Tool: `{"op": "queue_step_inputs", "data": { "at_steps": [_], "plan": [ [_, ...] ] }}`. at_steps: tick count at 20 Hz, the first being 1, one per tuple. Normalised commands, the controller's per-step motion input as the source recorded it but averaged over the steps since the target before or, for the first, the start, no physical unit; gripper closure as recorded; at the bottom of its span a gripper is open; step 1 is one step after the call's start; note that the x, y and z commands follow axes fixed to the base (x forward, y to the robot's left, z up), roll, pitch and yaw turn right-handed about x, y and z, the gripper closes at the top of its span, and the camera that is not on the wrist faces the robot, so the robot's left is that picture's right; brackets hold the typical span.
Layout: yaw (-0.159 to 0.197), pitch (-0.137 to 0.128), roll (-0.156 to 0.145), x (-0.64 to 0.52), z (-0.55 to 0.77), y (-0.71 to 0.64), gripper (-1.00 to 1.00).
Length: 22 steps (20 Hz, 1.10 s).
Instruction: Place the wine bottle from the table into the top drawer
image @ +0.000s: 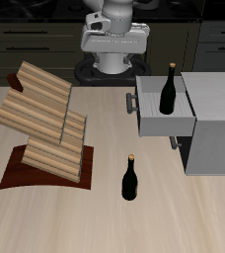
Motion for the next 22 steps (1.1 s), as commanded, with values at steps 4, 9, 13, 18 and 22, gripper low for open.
{"op": "queue_step_inputs", "data": {
  "at_steps": [4, 9, 13, 18, 22],
  "plan": [
    [0.002, -0.015, -0.039, 0.34, 0.14, -0.12, -1.0],
    [0.004, -0.024, 0.001, 0.43, 0.17, -0.03, -1.0],
    [-0.001, 0.02, 0.034, 0.28, 0.08, -0.01, -1.0],
    [-0.019, -0.016, 0.021, 0.42, 0.21, -0.05, -1.0],
    [-0.001, -0.002, 0.028, 0.27, 0.13, -0.06, -1.0]
  ]
}}
